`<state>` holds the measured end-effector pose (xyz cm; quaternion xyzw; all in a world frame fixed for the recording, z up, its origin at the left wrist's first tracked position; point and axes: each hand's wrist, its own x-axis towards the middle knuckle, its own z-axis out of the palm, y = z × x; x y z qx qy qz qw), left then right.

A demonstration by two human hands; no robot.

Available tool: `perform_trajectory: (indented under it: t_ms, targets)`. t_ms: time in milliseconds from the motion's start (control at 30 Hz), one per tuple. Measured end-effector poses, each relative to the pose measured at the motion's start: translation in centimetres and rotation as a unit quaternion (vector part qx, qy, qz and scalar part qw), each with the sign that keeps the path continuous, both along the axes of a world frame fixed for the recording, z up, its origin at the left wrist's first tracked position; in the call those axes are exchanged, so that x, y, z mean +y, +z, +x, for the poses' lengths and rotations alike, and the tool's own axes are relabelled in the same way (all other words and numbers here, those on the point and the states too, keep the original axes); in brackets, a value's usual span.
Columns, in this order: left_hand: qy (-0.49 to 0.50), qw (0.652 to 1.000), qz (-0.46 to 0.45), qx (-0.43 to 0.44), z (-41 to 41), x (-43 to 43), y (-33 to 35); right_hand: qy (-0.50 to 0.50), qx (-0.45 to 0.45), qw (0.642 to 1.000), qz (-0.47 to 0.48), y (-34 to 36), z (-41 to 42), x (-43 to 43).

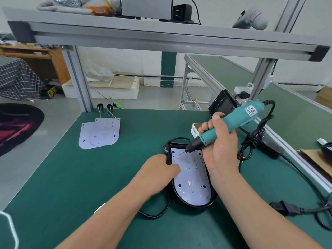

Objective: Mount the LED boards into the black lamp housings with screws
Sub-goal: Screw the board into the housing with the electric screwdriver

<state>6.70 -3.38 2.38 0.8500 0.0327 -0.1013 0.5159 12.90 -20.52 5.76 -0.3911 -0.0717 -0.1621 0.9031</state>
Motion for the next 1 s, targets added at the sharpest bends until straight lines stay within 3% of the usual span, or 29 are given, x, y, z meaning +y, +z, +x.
perform_trajectory:
  t_ms: [467, 1000]
  targets:
    - [0.007, 1.0, -0.023, -0.003, 0.4, -0.2, -0.6, 0.01, -0.03, 0.998, -0.056, 0.0, -0.5, 1.0]
    - [0.014, 1.0, -0.009, -0.016, 0.4, -0.1, -0.9, 0.056, -0.095, 0.976, -0.19, 0.1, -1.4, 2.0]
